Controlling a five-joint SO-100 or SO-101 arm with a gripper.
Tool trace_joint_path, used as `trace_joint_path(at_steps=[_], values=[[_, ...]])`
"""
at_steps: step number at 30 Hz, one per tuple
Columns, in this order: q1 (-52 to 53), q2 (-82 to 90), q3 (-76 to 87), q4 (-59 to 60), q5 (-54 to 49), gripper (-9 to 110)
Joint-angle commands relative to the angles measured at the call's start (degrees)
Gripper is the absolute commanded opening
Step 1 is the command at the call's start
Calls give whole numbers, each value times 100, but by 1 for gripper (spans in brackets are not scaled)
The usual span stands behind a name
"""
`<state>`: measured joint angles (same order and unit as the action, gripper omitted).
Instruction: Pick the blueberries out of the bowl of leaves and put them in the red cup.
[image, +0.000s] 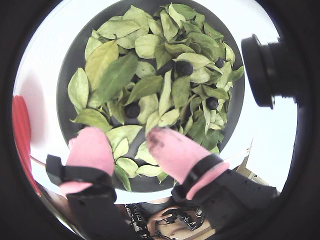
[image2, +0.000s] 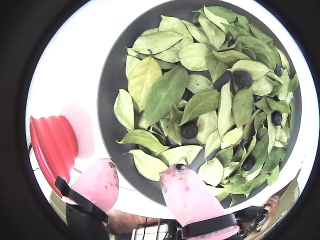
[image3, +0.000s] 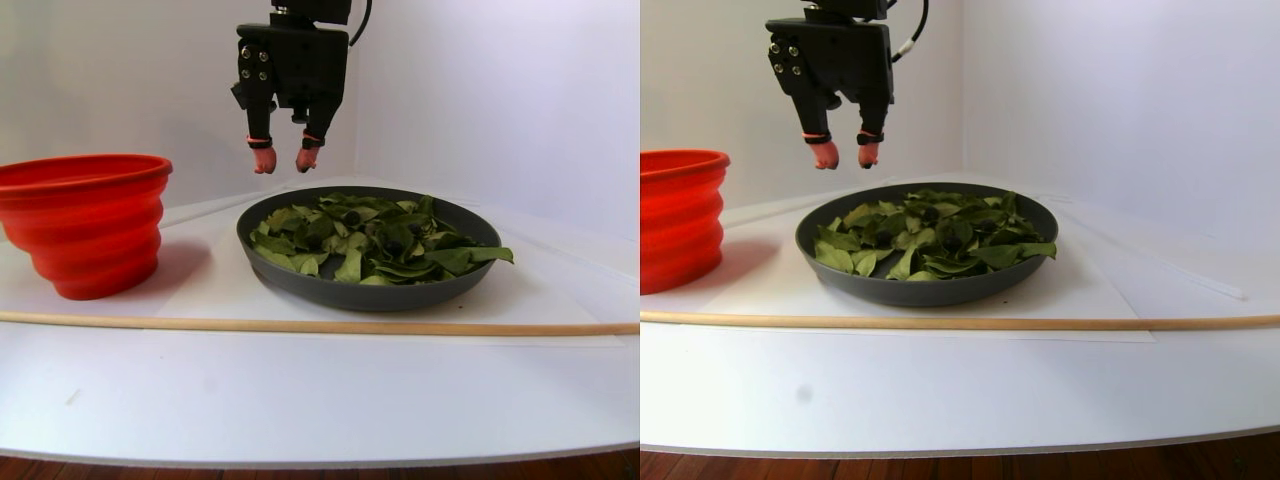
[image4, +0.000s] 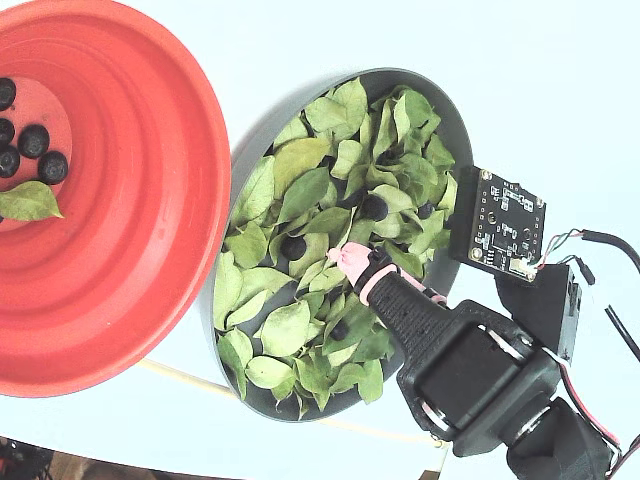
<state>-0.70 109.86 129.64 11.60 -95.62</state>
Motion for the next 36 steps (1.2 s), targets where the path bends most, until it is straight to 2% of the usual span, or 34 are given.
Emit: trace_joint_path(at_steps=[1,36], values=[[62,-26,-132,-141,-35,16],[510,-1573,-475,-1134,-483,16]])
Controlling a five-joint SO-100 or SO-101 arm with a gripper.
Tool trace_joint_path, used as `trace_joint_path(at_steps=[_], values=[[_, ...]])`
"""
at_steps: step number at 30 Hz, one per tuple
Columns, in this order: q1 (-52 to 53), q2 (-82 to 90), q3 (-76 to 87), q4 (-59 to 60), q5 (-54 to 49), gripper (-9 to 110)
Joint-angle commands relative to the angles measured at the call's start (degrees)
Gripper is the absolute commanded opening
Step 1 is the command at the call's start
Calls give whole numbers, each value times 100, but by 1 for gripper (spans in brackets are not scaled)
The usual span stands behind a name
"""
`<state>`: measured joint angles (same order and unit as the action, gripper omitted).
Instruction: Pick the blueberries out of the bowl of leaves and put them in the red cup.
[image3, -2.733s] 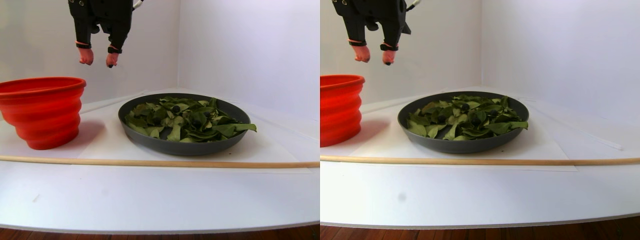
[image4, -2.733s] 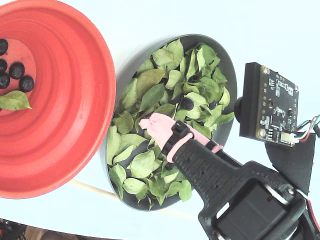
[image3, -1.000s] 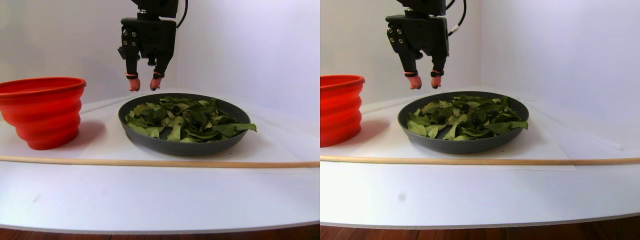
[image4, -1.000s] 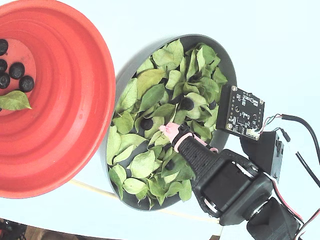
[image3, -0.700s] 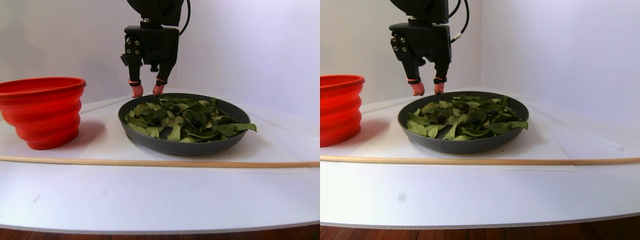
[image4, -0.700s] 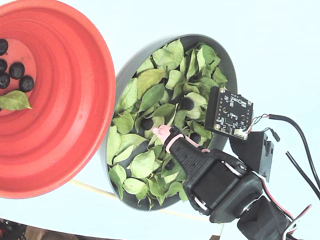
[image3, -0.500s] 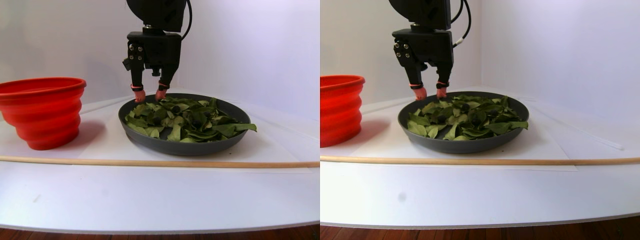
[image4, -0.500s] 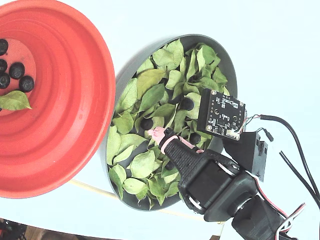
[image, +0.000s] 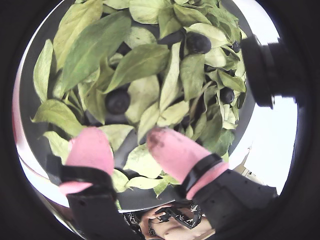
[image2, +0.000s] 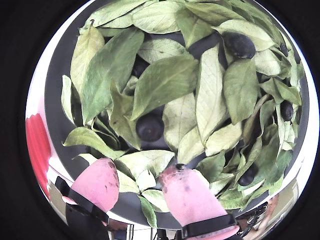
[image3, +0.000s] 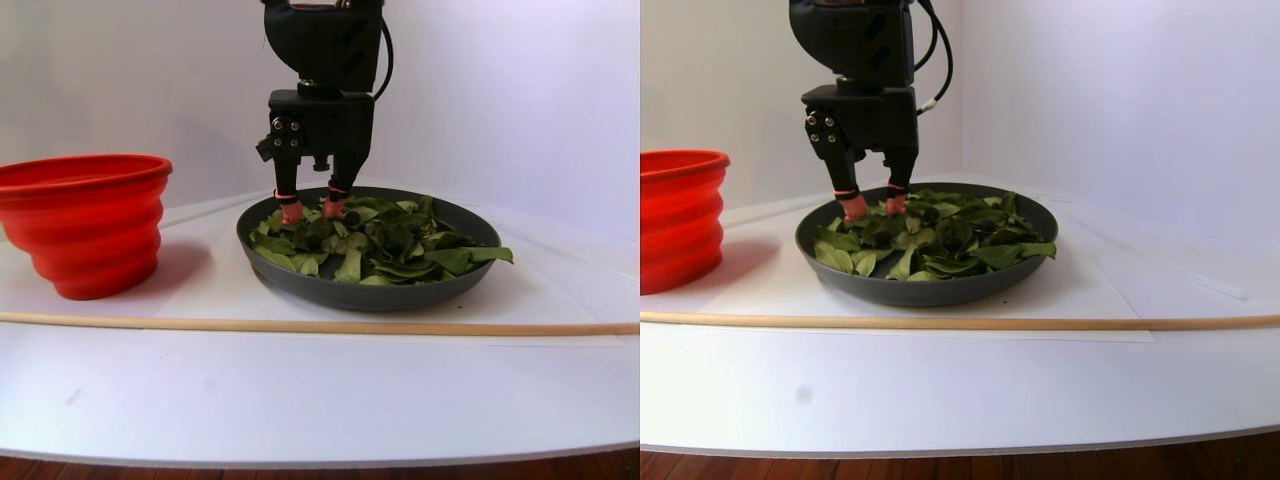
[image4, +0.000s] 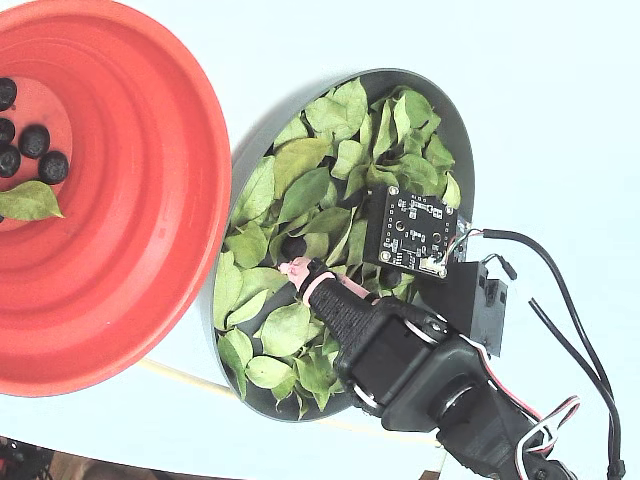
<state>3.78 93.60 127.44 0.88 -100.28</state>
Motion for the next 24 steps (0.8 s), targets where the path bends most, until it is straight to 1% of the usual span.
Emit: trace_joint_path(at_steps=[1,24], values=[[70,9,-281,-70,-18,16],[26,-571,-606,-378,-62,16]])
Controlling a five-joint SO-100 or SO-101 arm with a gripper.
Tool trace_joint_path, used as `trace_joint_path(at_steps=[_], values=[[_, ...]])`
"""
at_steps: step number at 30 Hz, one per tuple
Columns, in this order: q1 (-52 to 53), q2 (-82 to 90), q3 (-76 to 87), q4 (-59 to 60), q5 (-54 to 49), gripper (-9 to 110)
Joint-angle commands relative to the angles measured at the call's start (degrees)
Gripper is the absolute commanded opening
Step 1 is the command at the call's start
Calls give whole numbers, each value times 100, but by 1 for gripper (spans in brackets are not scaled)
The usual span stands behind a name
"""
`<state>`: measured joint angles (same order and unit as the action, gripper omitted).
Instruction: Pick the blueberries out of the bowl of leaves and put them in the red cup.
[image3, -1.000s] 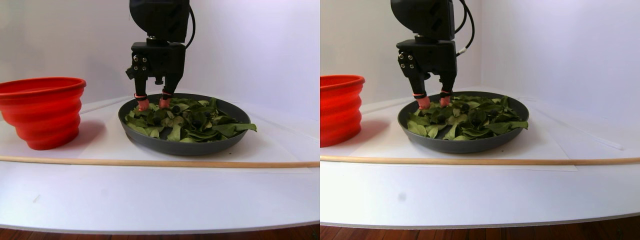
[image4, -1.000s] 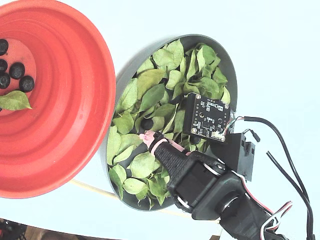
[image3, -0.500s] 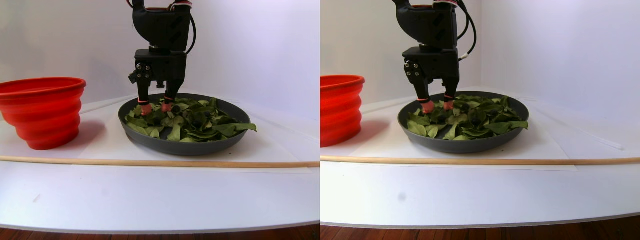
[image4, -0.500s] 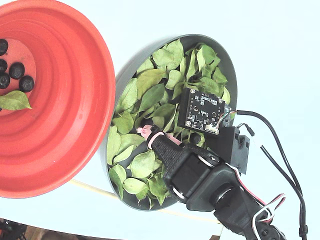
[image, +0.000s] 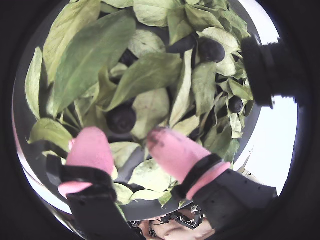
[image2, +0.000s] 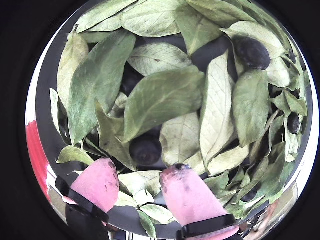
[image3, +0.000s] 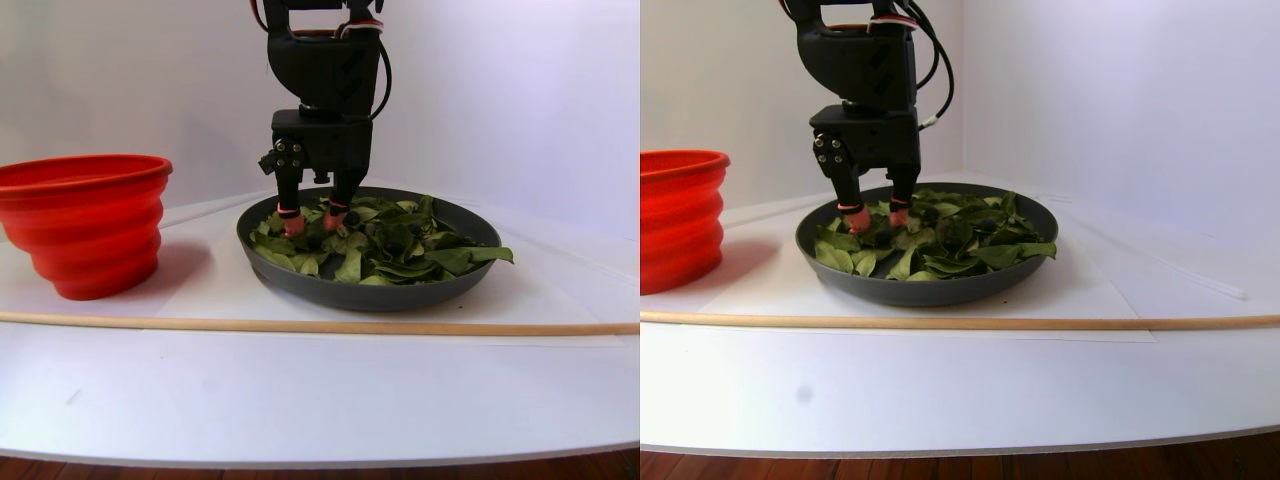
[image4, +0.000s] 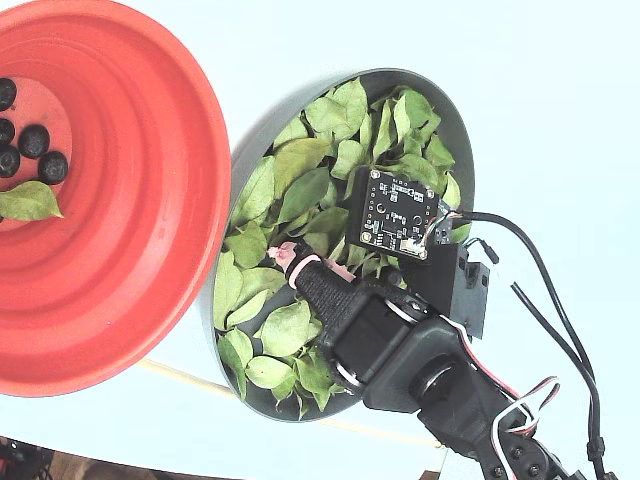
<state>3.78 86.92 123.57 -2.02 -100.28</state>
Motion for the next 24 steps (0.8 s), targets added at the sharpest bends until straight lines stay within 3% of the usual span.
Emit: trace_joint_path(at_steps=[1,24], values=[[26,79,-229,-97,-62,16],[79,-413,-475,-360,-35,17]])
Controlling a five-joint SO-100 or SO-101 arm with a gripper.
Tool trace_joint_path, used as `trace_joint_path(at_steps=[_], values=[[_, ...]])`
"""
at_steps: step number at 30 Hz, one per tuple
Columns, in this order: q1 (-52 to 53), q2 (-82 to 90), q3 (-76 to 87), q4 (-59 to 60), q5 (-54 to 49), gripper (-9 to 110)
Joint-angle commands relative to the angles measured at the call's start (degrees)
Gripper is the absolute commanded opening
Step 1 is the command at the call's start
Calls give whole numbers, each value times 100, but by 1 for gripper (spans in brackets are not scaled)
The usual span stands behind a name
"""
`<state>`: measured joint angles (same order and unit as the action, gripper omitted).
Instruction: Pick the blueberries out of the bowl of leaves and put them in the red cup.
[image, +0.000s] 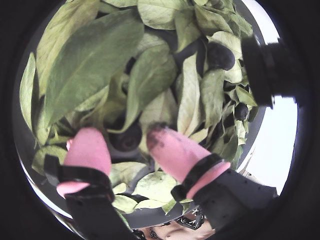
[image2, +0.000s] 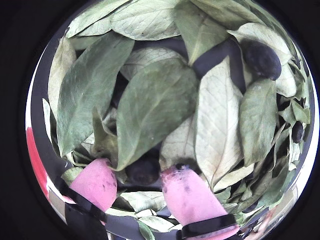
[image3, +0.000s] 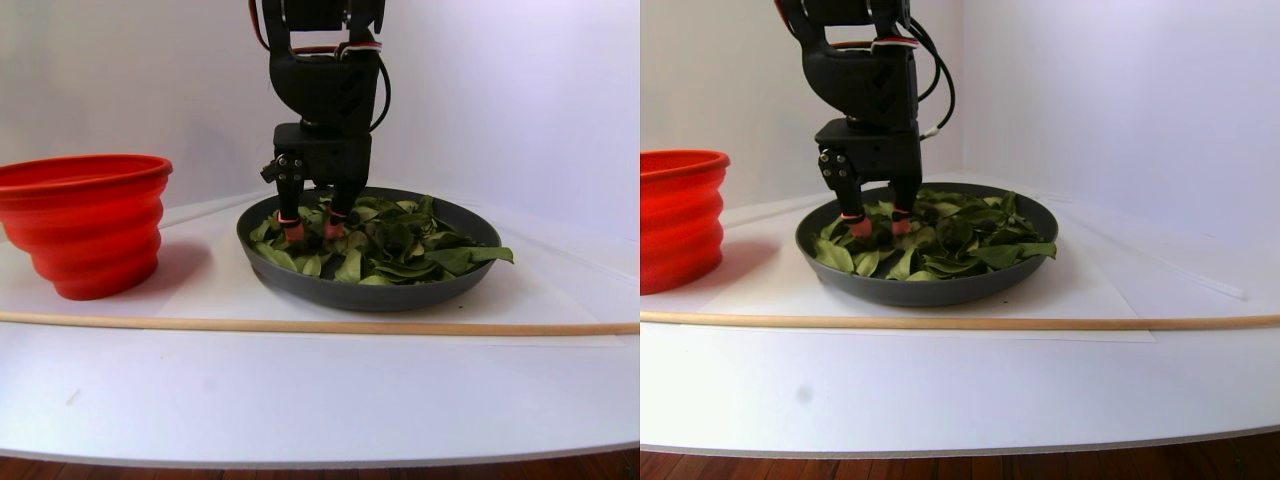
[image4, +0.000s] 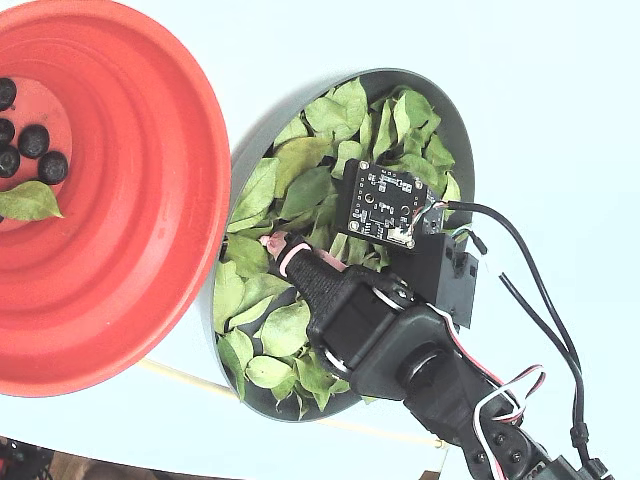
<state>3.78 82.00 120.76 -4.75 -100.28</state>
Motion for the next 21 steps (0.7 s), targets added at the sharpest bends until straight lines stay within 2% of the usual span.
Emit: trace_joint_path(at_steps=[1,21], values=[[79,70,-202,-88,-44,17],[132,-185,-18,-378,-53,12]])
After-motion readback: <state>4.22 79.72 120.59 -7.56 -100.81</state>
